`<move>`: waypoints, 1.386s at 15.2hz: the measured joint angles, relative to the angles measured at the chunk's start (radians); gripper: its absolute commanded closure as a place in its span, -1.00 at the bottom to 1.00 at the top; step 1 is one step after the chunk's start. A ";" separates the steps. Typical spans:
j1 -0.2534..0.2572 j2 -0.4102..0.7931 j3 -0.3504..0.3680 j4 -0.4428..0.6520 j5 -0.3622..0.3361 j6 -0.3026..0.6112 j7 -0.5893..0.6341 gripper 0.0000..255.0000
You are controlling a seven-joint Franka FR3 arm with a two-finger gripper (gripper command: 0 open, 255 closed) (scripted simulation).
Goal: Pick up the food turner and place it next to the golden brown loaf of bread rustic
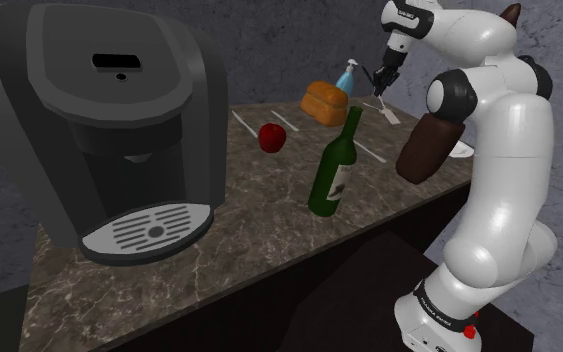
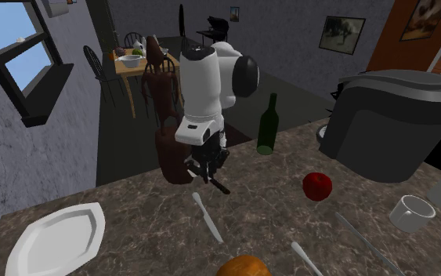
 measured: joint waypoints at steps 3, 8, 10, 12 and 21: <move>0.013 -0.010 -0.001 -0.057 -0.004 0.045 -0.003 1.00; 0.032 -0.029 -0.002 -0.155 -0.010 0.124 -0.010 1.00; 0.041 -0.034 -0.001 -0.191 -0.012 0.155 -0.010 1.00; 0.045 -0.036 -0.001 -0.221 -0.012 0.182 -0.014 1.00; 0.058 -0.031 0.003 -0.337 -0.005 0.299 -0.028 1.00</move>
